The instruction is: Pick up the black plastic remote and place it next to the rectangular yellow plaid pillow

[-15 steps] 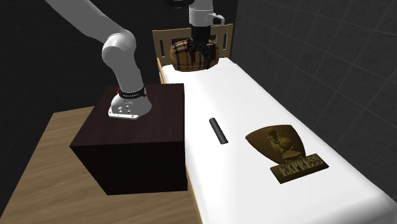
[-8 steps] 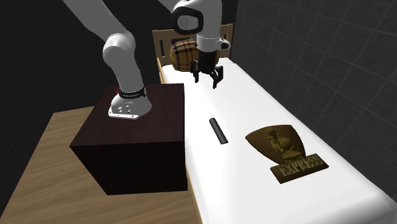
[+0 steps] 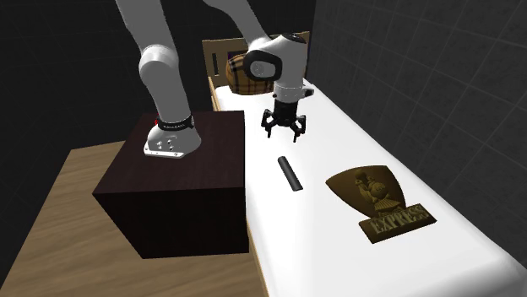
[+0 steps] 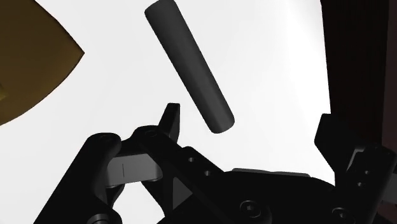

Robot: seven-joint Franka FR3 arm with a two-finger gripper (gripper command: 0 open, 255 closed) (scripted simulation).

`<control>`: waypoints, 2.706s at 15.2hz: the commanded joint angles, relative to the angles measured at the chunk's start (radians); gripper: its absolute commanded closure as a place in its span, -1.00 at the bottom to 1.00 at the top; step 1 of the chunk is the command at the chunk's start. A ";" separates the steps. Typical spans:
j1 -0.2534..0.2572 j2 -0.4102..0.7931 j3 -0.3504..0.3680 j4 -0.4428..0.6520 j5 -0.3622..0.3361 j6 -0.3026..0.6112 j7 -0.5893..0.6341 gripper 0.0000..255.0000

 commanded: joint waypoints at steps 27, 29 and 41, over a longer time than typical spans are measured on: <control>-0.232 0.665 0.299 0.293 0.382 0.319 -0.727 1.00; -0.232 0.665 0.299 0.293 0.382 0.319 -0.727 1.00; -0.200 0.588 0.262 0.261 0.360 0.271 -0.711 1.00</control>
